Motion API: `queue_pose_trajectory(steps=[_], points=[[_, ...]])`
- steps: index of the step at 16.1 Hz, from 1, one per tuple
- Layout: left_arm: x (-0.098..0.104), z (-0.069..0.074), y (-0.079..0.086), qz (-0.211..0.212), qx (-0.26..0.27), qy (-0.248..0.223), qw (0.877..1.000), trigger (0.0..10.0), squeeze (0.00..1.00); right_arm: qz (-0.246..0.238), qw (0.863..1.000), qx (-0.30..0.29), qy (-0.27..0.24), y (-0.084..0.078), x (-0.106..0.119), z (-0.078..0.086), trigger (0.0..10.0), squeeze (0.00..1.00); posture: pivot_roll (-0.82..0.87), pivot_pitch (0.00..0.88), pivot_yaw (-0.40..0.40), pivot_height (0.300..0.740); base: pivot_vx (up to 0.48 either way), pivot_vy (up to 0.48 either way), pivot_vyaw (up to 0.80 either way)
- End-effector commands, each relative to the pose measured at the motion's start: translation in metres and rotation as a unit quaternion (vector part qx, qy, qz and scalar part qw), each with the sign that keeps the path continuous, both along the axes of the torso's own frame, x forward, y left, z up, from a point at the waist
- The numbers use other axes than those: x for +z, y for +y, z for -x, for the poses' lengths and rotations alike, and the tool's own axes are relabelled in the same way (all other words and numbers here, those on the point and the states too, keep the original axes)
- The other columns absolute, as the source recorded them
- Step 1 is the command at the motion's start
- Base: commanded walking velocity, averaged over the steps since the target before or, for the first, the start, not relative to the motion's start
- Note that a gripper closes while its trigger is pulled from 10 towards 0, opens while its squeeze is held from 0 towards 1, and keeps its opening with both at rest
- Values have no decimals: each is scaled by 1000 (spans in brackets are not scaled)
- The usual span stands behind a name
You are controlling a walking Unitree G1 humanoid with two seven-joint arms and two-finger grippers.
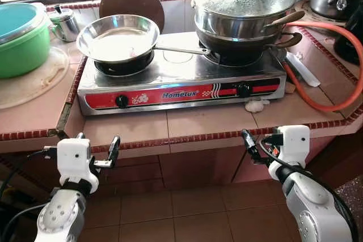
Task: Kitchen organization
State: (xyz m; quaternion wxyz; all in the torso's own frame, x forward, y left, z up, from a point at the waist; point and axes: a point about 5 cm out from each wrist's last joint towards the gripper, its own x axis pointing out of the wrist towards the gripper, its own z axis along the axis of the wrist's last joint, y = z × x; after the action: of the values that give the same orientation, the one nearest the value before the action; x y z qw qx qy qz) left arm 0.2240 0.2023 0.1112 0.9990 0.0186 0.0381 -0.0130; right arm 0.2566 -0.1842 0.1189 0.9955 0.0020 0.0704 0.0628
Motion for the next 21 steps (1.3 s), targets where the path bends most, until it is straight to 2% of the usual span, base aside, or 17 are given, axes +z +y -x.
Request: queue_pose_trajectory(steps=[1,3,6,11,13,15,17,21], points=[[3,-5,6,-6,12,-3,1000,10000,0,-4,1000,9,-11,7,7,-5,10000,0,-128,92,55,740,0,0,0],[7,-11,11,-13,21,-11,1000,10000,0,-5,1000,11,-12,8,7,-6,10000,0,-128,92,56,740,0,0,0],[8,-11,13,-14,23,-11,1000,10000,0,-6,1000,10,-11,9,7,-5,10000,0,-132,91,56,740,0,0,0],[8,-14,7,-21,18,-14,1000,10000,0,-6,1000,10,-12,11,7,-6,10000,0,-144,88,64,740,0,0,0],[8,-15,4,-5,12,-16,1000,10000,0,-6,1000,8,-12,10,8,-6,10000,0,-146,89,66,740,0,0,0],[8,-15,4,7,22,-18,1000,10000,0,-7,1000,6,-8,10,6,-6,10000,0,-149,93,69,740,0,0,-672],[12,-16,4,-6,21,-30,999,10000,0,-9,1000,6,-12,10,7,-6,10000,0,-147,94,69,740,0,0,-684],[10,-15,4,-1,29,-24,999,10000,0,-6,1000,10,-13,11,7,-8,10000,0,-143,91,64,740,0,0,0]])
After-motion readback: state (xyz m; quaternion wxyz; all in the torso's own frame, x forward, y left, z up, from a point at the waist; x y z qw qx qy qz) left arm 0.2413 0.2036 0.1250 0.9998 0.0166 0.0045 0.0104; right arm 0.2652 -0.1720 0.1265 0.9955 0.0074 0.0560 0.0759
